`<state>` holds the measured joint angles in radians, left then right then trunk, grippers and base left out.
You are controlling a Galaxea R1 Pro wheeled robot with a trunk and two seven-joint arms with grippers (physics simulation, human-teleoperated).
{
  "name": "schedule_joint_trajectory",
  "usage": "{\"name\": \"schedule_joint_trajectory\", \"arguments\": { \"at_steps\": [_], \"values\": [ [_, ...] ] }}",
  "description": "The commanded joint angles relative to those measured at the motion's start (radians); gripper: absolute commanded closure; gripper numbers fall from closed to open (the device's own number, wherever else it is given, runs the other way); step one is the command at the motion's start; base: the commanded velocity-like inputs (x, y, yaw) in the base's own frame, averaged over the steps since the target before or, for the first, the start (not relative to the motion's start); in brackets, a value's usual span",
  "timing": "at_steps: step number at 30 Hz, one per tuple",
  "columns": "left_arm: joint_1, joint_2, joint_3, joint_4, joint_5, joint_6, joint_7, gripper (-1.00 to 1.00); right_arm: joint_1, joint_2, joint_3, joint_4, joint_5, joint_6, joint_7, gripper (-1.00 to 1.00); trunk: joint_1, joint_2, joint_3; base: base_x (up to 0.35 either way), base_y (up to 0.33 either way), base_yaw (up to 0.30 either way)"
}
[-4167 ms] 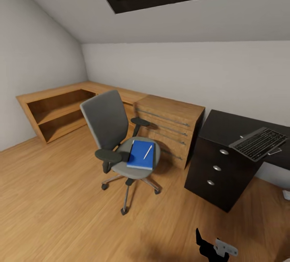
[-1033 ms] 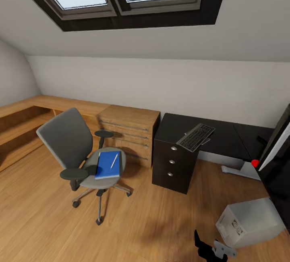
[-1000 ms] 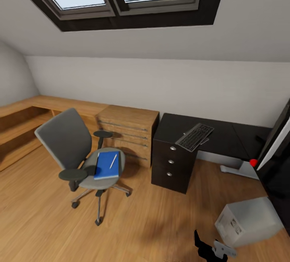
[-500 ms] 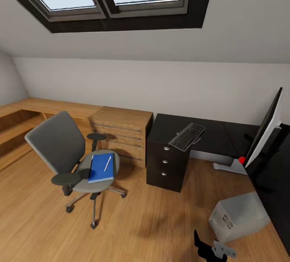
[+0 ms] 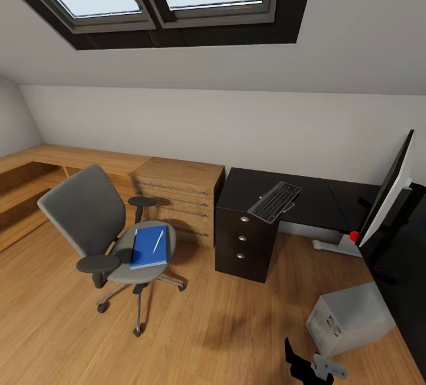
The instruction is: In the bedroom, organize the workspace by keeping the computer under the desk, ensuring the monitor is on the desk, placing the keyboard on the desk next to the monitor, placing the mouse on the desk next to the keyboard, moving the folder from the swivel chair onto the desk next to the mouse, stacking the notebook on top of the folder with the pen on top of the notebook, and positioning the swivel chair next to the desk.
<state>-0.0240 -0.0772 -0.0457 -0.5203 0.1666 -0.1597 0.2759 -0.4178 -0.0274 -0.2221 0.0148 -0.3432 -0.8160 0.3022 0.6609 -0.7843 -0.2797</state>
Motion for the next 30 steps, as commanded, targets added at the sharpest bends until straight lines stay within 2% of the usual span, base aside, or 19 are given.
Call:
{"name": "schedule_joint_trajectory", "arguments": {
  "at_steps": [1,17,30],
  "values": [
    [-0.001,0.000,-0.005,0.000,0.010,-0.004,0.005,-1.00,-0.001,0.000,-0.003,0.001,-0.008,-0.003,0.011,-1.00,0.000,-0.001,-0.001,0.000,0.000,0.000],
    [-0.001,0.000,-0.005,0.000,0.010,-0.004,0.005,-1.00,-0.001,0.001,-0.003,0.002,-0.008,-0.002,0.009,-1.00,0.000,-0.001,-0.001,0.000,0.000,-0.006],
    [-0.001,0.000,-0.005,0.000,0.010,-0.004,0.005,-1.00,-0.001,0.000,-0.003,0.002,-0.008,-0.002,0.008,-1.00,0.000,-0.001,-0.001,0.000,0.000,-0.239]
  ]
}}
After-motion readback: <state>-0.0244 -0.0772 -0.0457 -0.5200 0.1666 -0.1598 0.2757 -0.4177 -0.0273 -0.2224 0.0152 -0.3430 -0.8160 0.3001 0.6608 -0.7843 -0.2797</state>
